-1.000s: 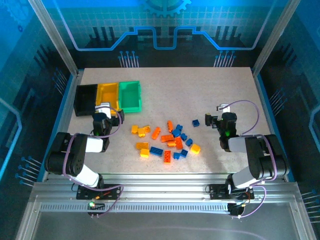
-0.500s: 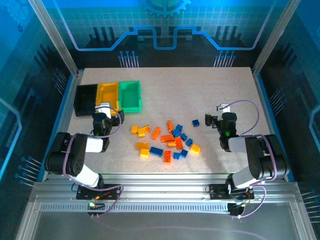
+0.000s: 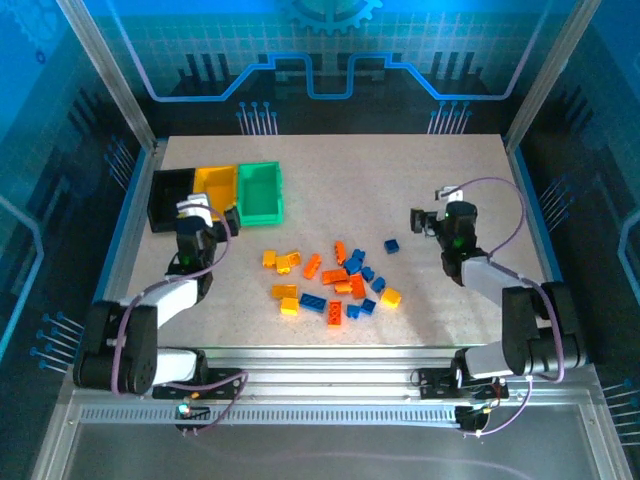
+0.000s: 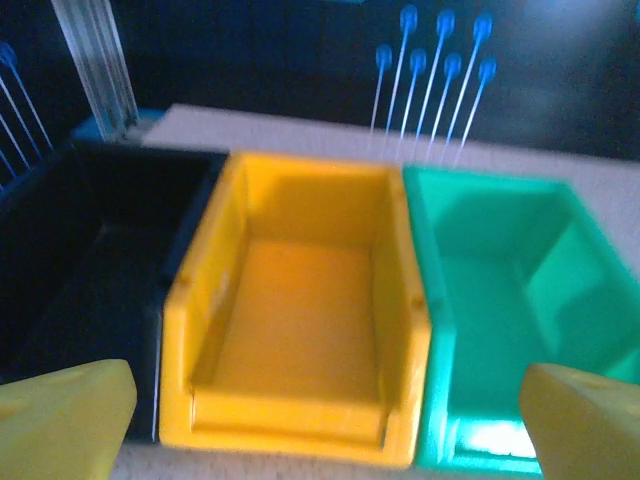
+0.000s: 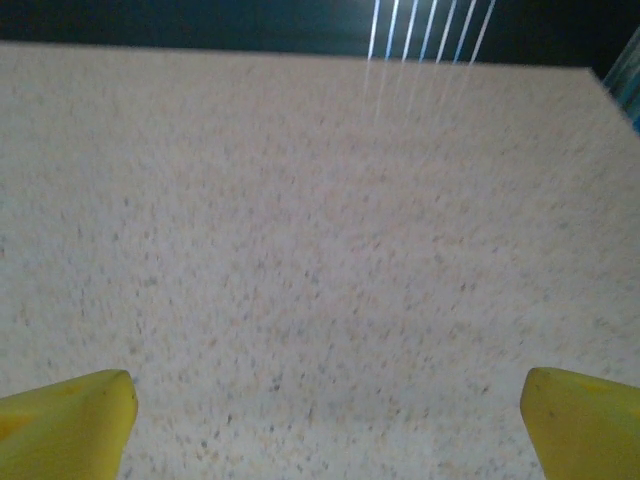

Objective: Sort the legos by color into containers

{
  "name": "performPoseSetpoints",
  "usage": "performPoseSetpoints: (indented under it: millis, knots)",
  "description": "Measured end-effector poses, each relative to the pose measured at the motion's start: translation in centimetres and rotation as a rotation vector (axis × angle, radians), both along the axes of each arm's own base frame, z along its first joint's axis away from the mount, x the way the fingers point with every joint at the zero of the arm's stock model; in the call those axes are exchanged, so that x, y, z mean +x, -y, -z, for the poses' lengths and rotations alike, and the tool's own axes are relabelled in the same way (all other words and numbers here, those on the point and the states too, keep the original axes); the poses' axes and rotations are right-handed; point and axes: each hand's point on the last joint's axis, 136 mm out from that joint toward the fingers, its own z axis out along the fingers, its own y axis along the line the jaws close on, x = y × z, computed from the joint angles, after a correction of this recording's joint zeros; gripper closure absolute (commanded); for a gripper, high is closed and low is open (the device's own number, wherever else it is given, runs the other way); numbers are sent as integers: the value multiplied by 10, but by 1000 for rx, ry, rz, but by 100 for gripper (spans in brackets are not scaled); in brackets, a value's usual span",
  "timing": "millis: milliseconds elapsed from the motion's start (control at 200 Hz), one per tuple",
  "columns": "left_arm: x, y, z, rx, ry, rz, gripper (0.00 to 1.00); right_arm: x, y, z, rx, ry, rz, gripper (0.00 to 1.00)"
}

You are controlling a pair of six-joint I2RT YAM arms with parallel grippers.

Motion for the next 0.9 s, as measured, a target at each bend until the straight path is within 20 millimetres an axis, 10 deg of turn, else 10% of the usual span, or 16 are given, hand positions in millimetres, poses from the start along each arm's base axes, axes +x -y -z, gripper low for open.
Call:
performPoseSetpoints:
  millis: [430,690,901]
  knots:
    - [-6,-15,-58,-344,67,-154,1,-21,55,-15,367,-136,457,0]
    - [14,9,-63,-431,-75,-39,8,-26,-12,16,396,-368,266,0]
    - [79,19,-48,-379,-295,-14,22,-20,-67,7,332,-435,122,0]
